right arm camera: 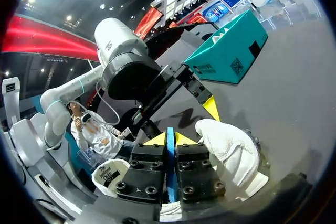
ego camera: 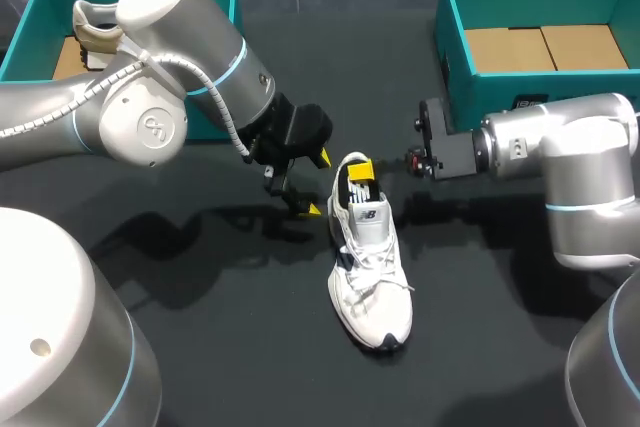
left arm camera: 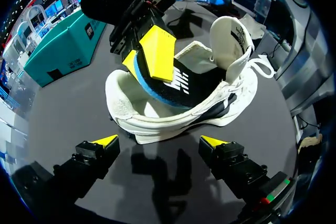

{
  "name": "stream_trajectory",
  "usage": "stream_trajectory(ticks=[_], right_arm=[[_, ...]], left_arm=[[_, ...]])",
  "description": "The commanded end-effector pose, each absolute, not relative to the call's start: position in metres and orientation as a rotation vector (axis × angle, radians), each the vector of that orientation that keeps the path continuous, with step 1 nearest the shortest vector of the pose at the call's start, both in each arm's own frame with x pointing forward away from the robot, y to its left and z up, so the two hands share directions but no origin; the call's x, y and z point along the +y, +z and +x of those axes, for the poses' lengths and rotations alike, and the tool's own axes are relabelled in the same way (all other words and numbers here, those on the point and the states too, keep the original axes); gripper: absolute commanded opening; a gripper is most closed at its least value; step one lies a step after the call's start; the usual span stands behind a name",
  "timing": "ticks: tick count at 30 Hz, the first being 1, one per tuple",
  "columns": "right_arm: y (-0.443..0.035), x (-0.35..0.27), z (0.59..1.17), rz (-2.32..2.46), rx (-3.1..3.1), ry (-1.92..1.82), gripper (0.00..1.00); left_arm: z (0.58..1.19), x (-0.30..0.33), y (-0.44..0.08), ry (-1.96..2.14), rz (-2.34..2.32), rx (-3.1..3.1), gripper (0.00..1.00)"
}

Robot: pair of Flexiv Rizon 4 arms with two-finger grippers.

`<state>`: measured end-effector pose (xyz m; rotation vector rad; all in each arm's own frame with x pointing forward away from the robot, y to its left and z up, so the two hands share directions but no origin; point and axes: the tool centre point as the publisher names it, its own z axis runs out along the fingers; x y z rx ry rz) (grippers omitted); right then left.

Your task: Take the shoe out of the shoebox, open the shoe tongue, remove and reinsert the insole, then place the shoe into the shoebox

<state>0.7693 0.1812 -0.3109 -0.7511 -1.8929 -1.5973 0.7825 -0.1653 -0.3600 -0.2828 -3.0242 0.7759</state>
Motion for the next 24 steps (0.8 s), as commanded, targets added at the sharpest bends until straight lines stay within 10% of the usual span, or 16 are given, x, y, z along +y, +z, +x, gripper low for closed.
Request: stream_trajectory(ticks=[1,11,16,24], right_arm=[[-0.327,0.181,0.76,-0.775,-1.864,-1.588,0.0],[-0.336,0.181,0.742,-0.858,-1.862,-1.548,0.0],[-0.322,0.182,0.748,-0.823,-1.905,-1.577,0.34],[-0.306,0.183,0.756,-0.795,-1.981,-1.573,0.34]], left_arm=[[0.783,-0.166,-0.36,0.771,-0.283,-3.026,1.0],[0.783,-0.166,-0.36,0.771,-0.283,-3.026,1.0],[0.783,-0.166,-0.36,0.771,-0.283,-3.026,1.0],[0.783,-0.166,-0.36,0.771,-0.283,-3.026,1.0]])
